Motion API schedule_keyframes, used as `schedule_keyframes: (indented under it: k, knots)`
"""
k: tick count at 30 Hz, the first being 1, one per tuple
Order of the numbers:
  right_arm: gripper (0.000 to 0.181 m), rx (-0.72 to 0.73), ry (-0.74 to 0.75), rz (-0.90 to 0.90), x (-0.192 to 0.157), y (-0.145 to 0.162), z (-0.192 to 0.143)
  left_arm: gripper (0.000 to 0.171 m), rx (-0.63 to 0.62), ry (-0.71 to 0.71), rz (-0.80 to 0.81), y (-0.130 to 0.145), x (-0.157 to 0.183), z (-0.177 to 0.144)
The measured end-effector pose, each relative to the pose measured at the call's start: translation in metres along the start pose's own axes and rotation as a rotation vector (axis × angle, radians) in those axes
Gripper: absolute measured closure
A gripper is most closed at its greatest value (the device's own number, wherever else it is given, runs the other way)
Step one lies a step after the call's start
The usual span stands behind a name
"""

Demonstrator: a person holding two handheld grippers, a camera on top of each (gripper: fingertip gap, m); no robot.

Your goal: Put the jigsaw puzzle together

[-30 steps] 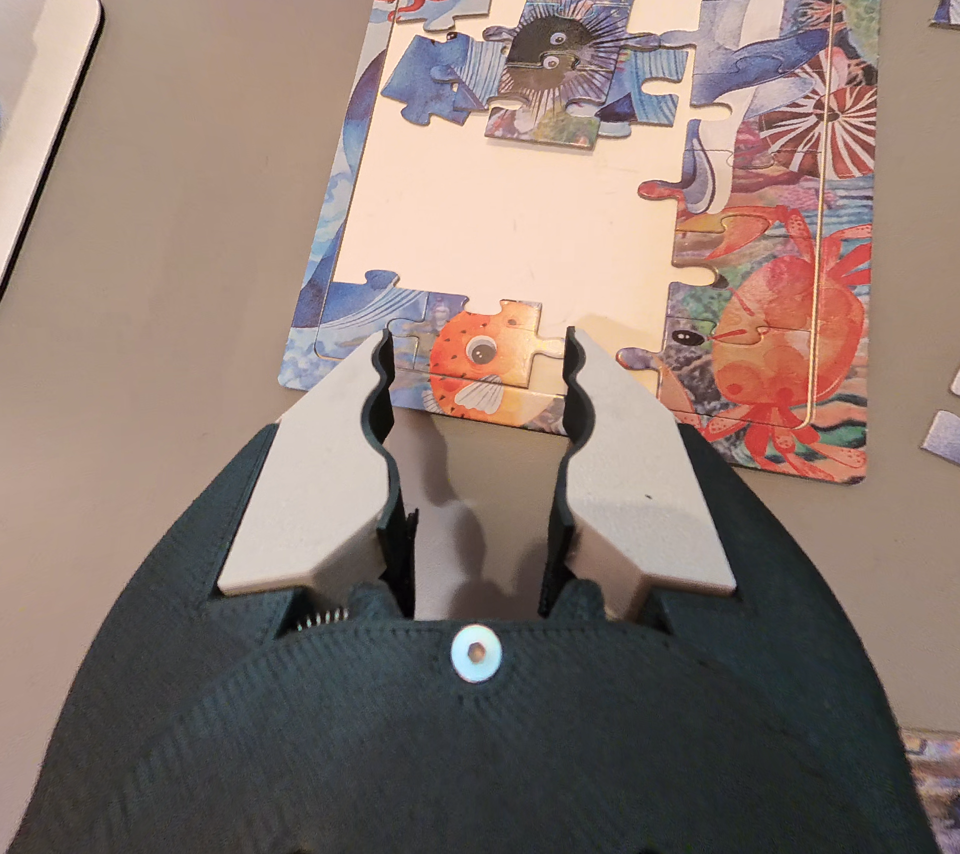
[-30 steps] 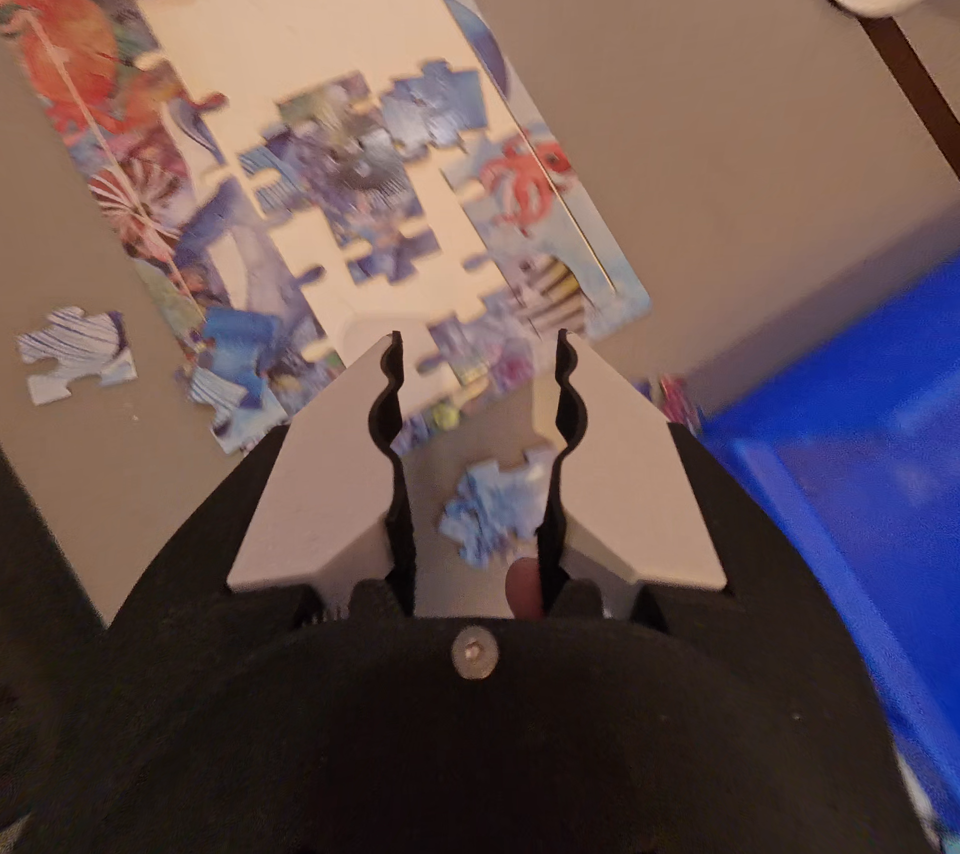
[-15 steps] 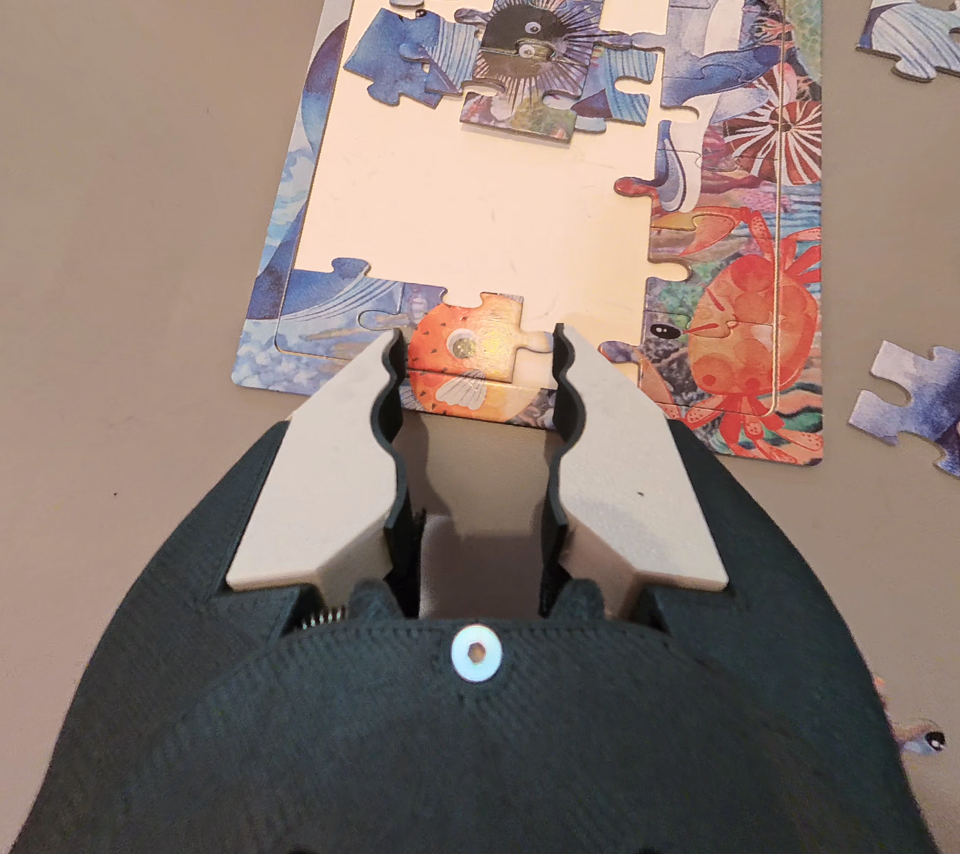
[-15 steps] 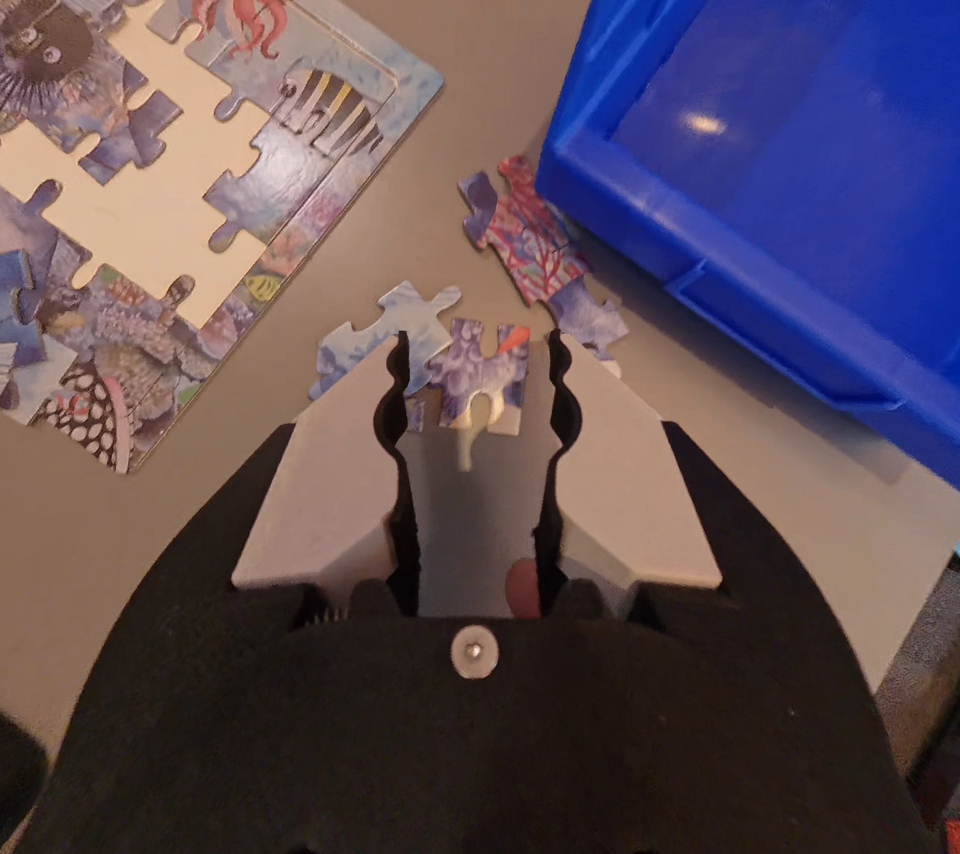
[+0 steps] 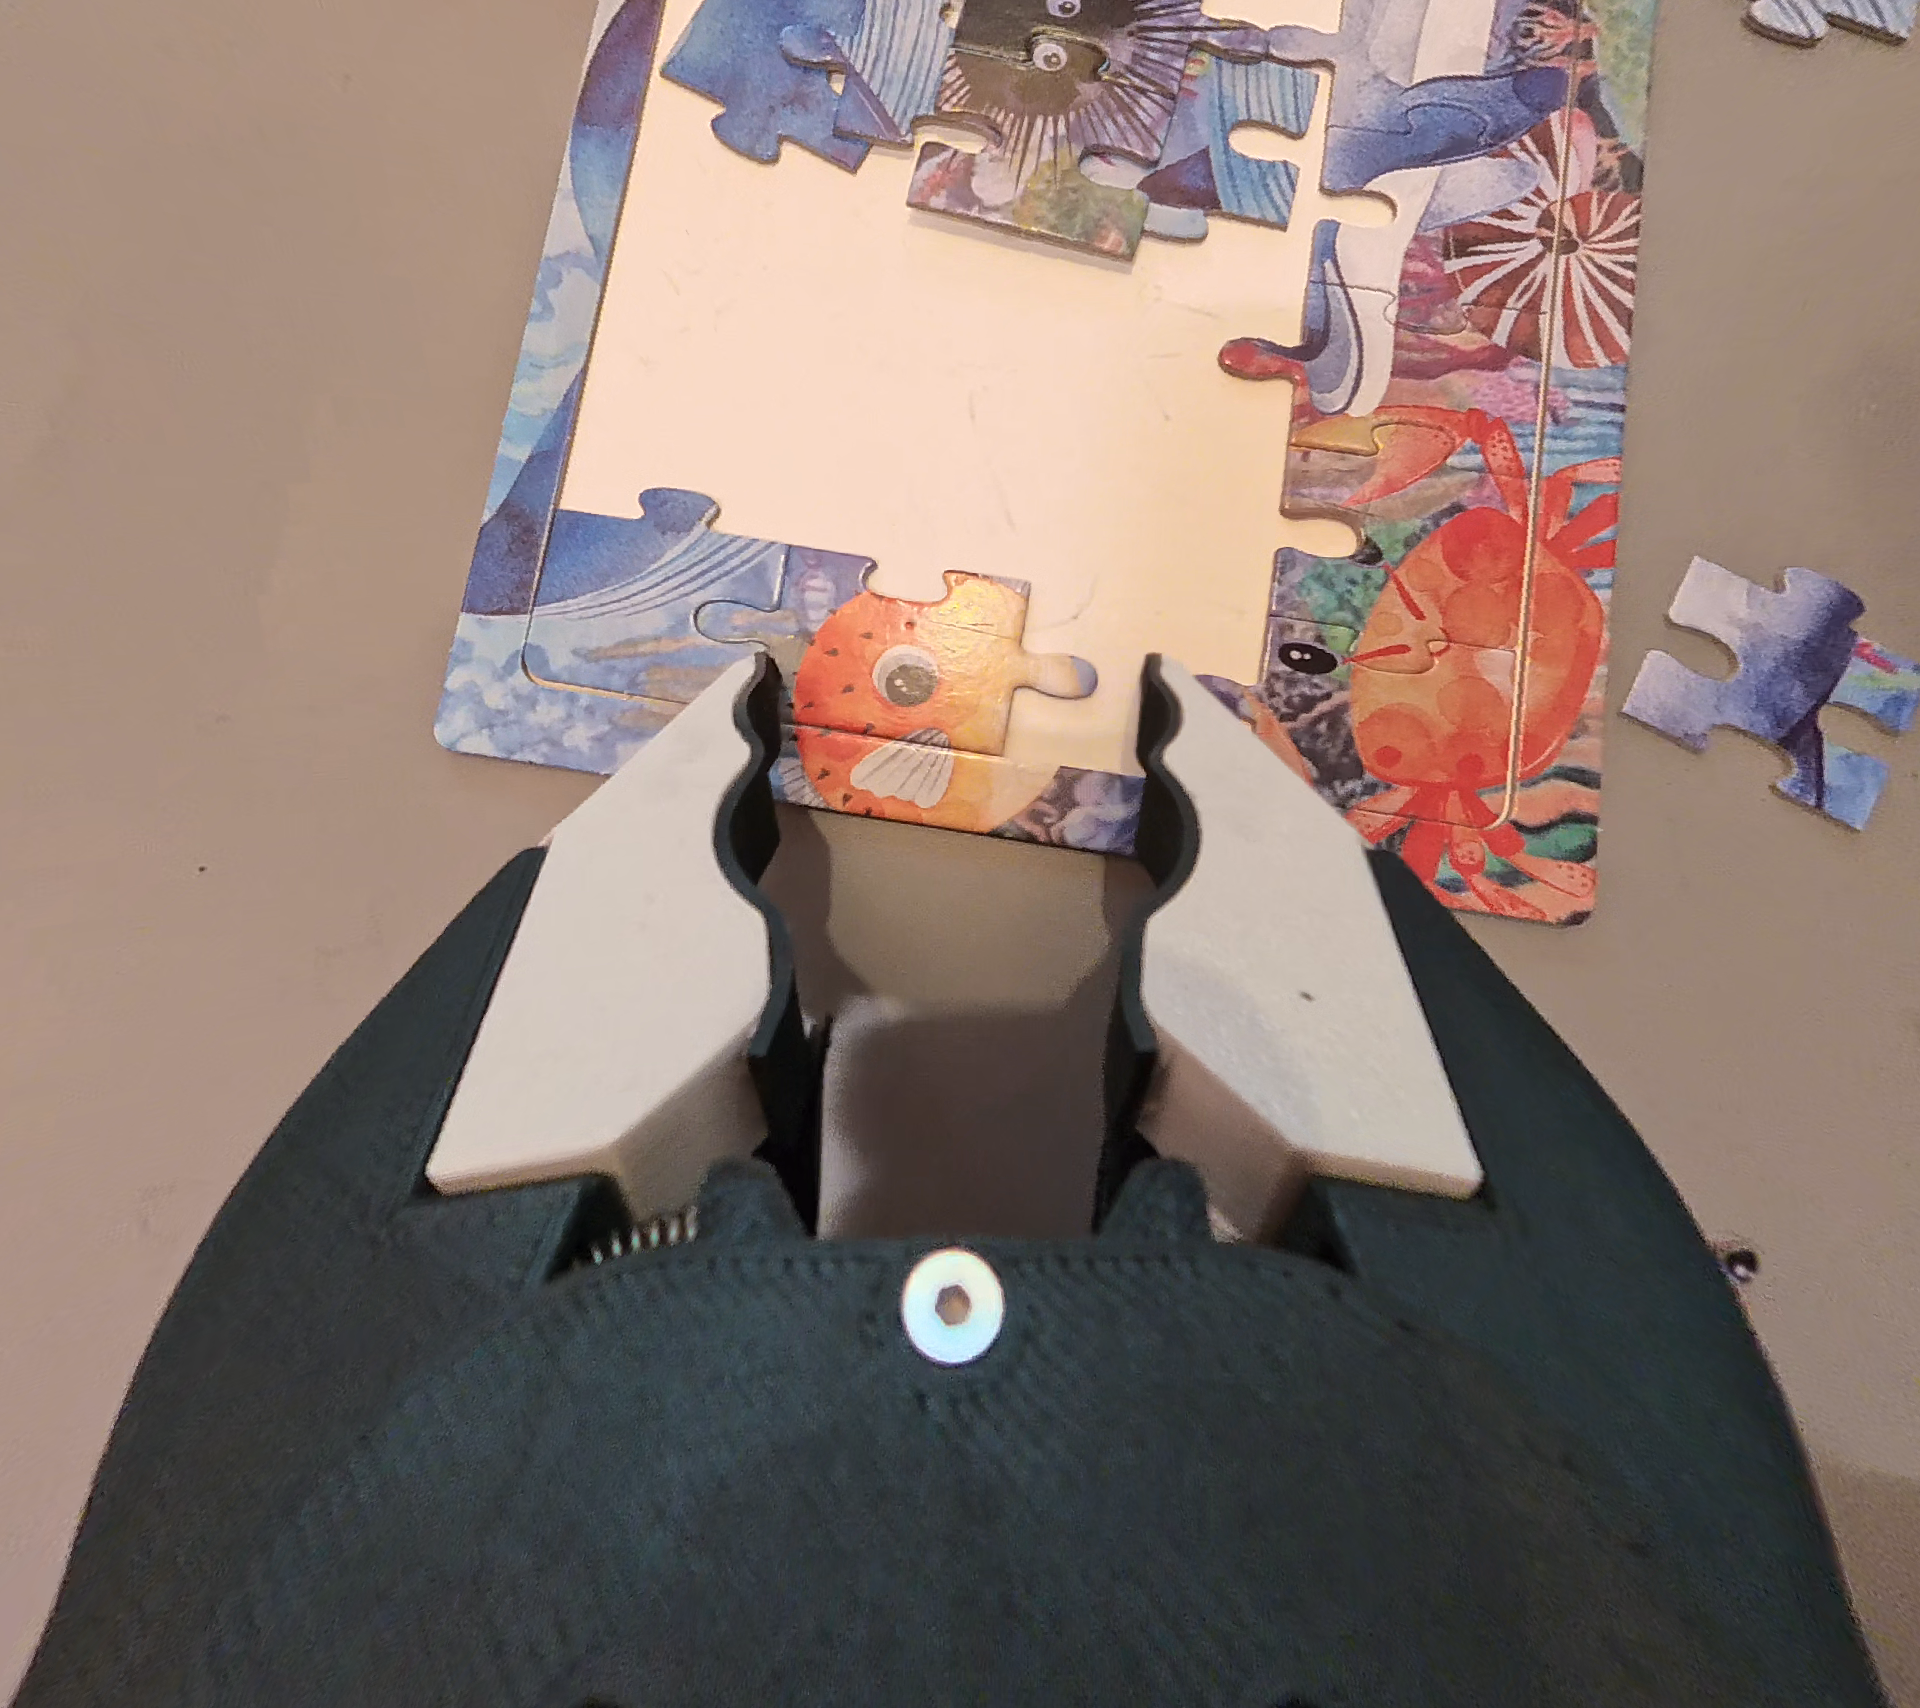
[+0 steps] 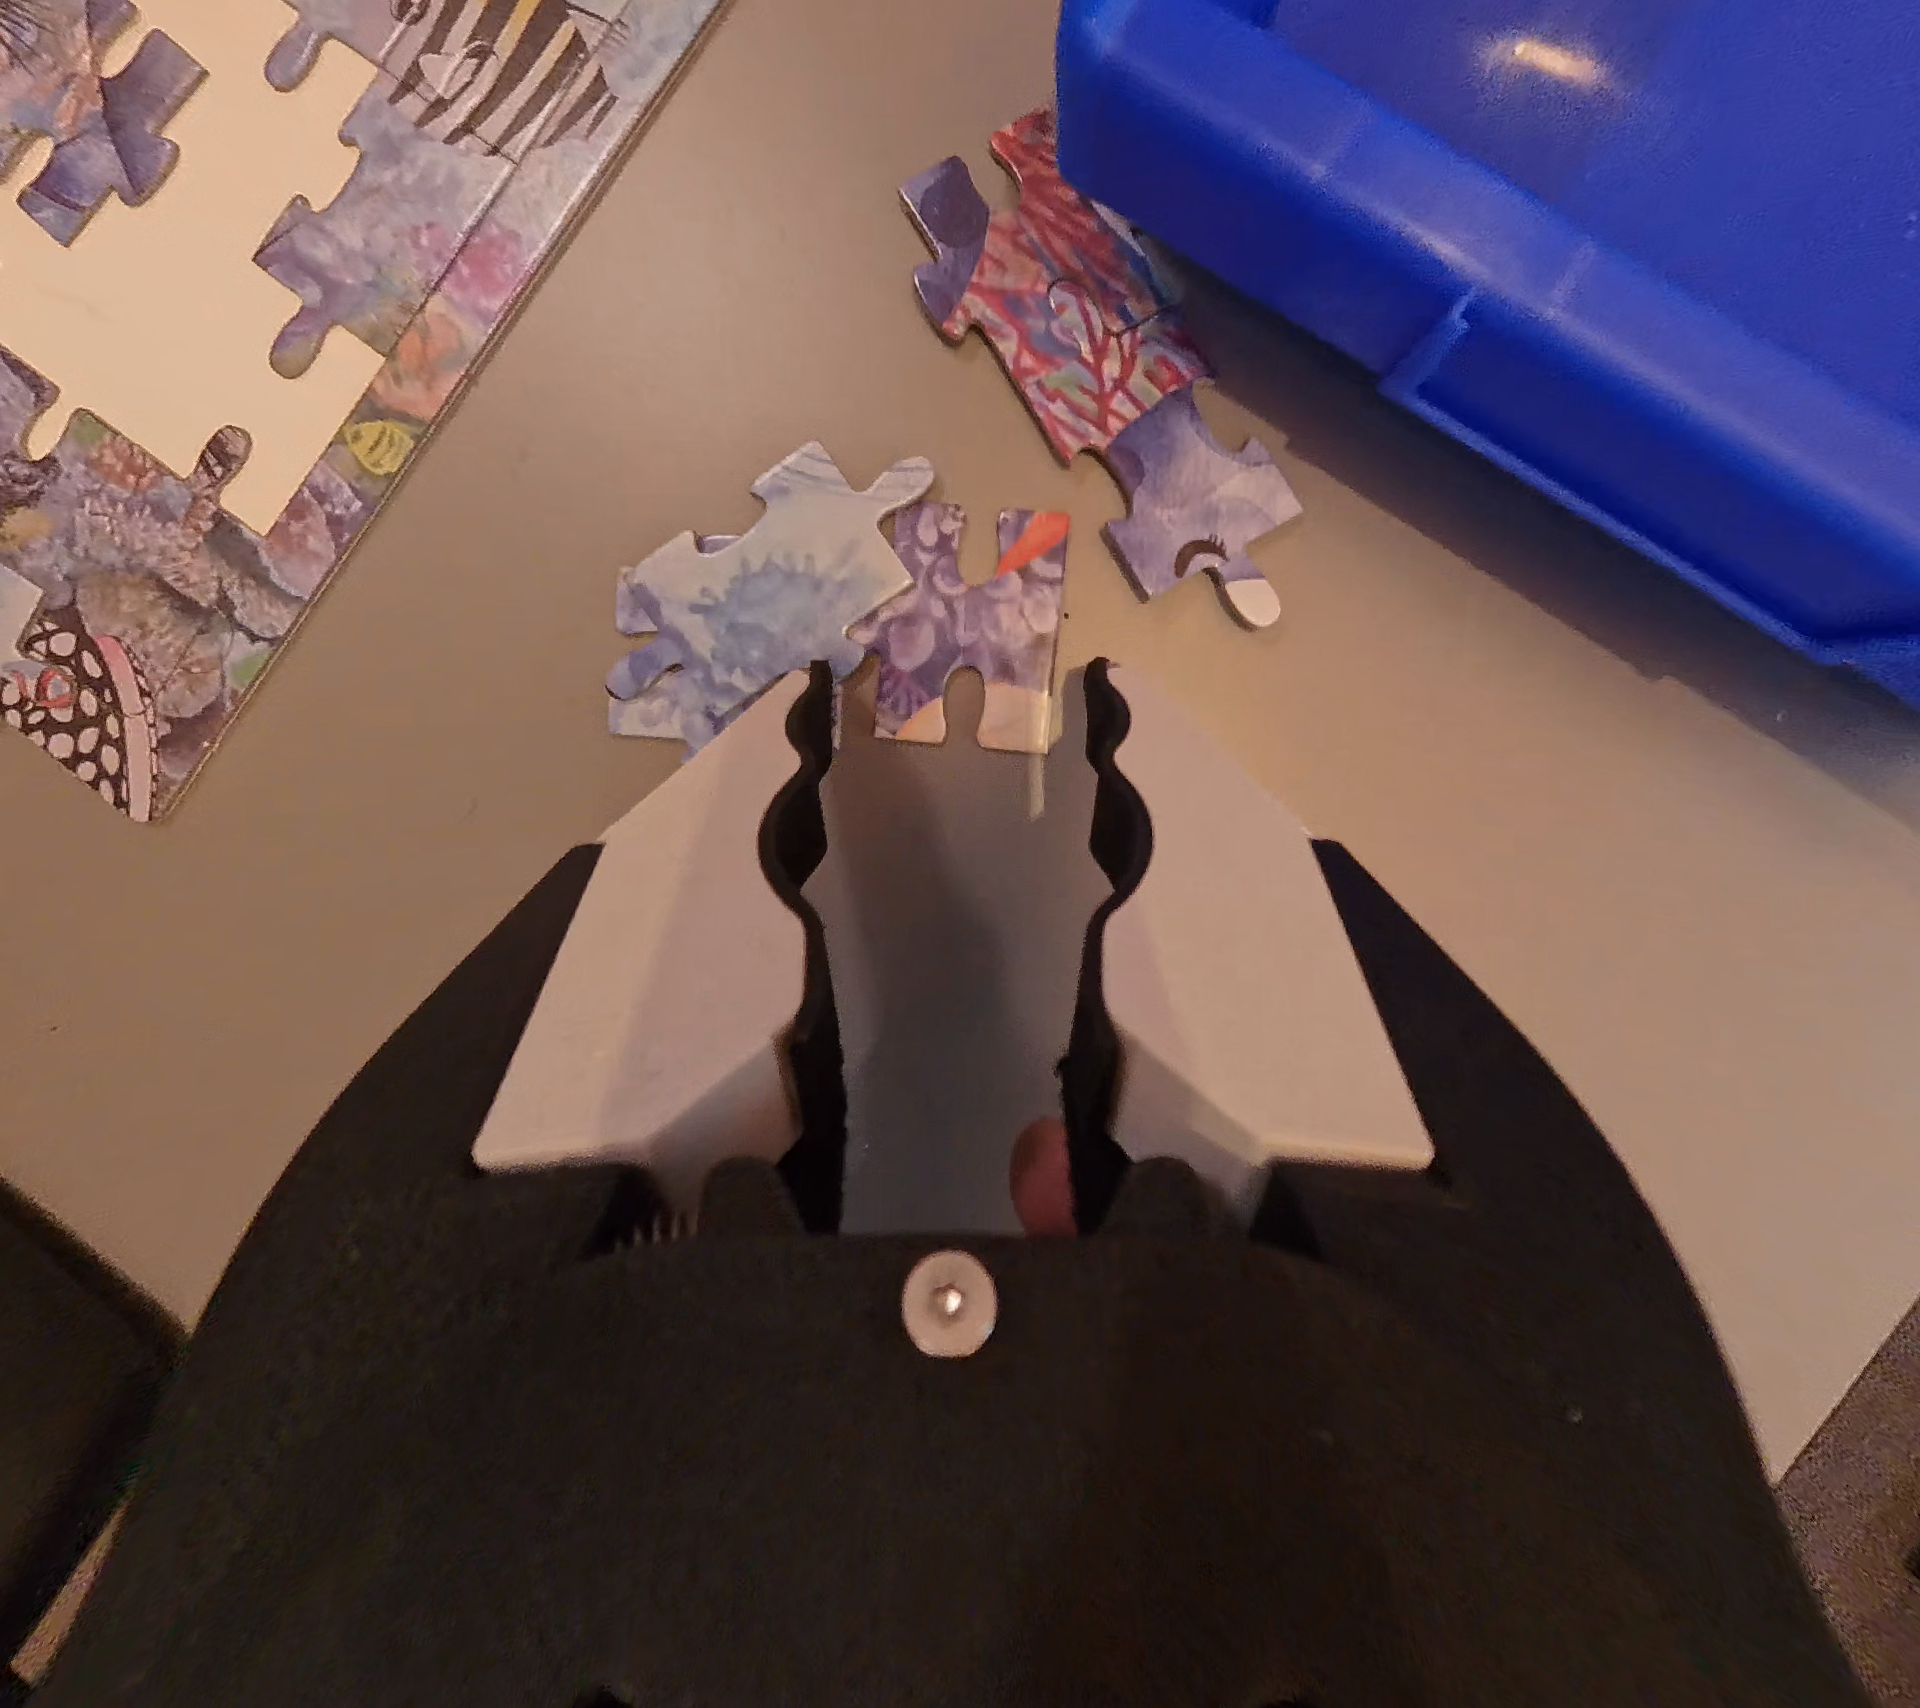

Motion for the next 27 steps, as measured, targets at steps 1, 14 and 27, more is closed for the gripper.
schedule_keyframes:
  k: [1,14,27]
  knots:
    - [0.133,0.006,0.001,0.011,0.001,0.0,0.0,0.103,-0.004,-0.003,0.001,0.0,0.0,0.0]
    - [0.097,0.032,-0.099,-0.049,-0.027,-0.004,-0.008,0.103,-0.003,-0.005,-0.003,0.001,0.001,0.0]
    - [0.15,0.026,0.029,-0.038,-0.007,-0.002,0.002,0.103,-0.003,-0.007,-0.001,0.0,0.0,0.0]
Point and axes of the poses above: each gripper's, where its closed fingertips meet, z out along the fingers, y out of its underside, x = y × z across the jaws, the point moved 1 cm from there along -z, back along the fingers, and after that the axes turned 11 degrees about y, right-handed, at the moved point
